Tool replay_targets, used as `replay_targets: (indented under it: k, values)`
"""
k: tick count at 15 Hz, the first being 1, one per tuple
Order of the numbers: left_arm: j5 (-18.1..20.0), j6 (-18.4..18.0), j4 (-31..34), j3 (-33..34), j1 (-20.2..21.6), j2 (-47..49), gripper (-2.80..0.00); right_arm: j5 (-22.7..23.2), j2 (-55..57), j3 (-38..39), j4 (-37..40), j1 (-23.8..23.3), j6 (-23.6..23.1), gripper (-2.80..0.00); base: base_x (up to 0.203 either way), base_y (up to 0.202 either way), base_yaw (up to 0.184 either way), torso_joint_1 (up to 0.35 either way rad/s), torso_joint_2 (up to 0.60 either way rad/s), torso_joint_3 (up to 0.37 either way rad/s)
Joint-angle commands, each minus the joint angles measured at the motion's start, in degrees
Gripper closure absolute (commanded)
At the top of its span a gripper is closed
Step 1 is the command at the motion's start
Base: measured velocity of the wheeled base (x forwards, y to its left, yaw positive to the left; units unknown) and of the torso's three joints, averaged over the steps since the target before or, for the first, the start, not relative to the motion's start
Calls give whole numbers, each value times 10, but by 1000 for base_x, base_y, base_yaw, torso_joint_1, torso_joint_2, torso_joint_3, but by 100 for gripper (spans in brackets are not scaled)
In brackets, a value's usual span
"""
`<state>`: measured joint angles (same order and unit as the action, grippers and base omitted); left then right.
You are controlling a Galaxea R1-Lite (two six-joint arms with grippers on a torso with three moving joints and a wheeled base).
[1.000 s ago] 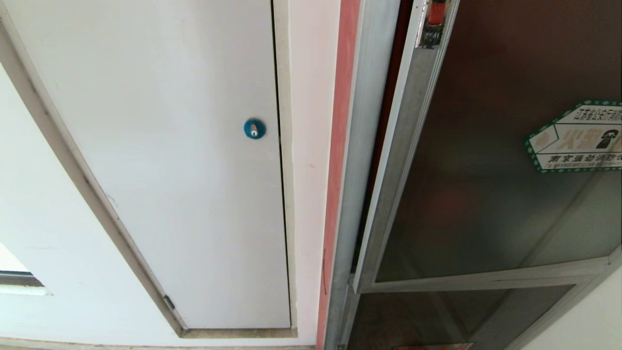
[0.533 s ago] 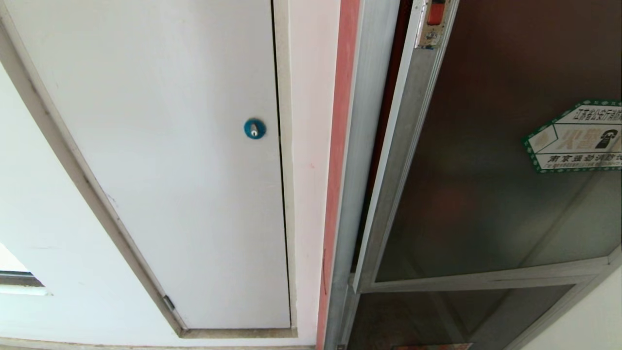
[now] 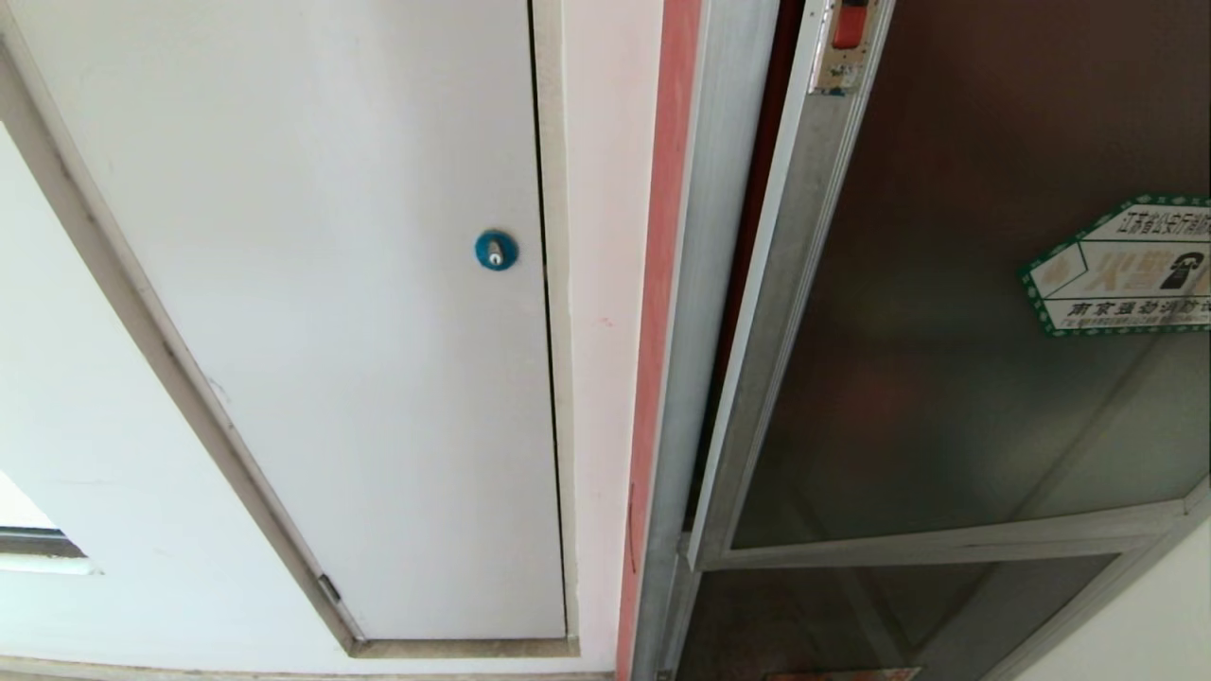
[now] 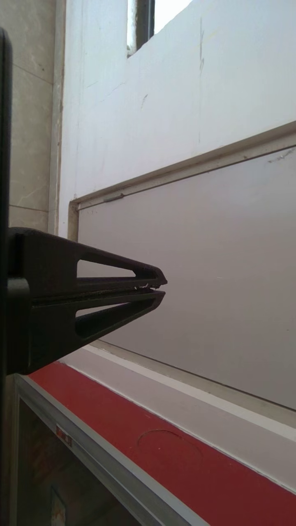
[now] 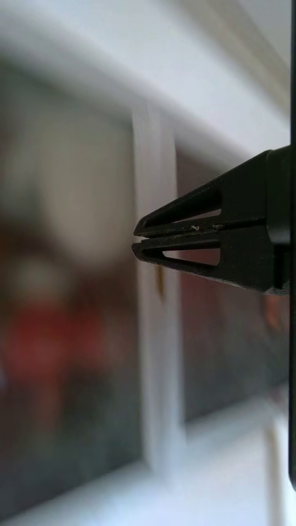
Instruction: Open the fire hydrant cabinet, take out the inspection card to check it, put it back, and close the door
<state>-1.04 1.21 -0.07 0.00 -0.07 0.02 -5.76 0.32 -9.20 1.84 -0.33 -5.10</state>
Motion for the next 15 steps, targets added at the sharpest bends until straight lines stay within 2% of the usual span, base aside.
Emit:
replay_targets:
  k: [1,5,8,15]
  values:
    - [0,1,0,0,0,0,0,34,-2,36,-2,0,2,0,0,0,0,0,0,0]
    - [0,0,0,0,0,0,0,45,-2,75,-6,0,1,0,0,0,0,0,0,0]
    - [2,-12,1,0,0,0,0,56,-2,78,-6,0,4,0,0,0,0,0,0,0]
    - [1,-2,1,0,0,0,0,58,-2,87,-3,0,18,0,0,0,0,0,0,0]
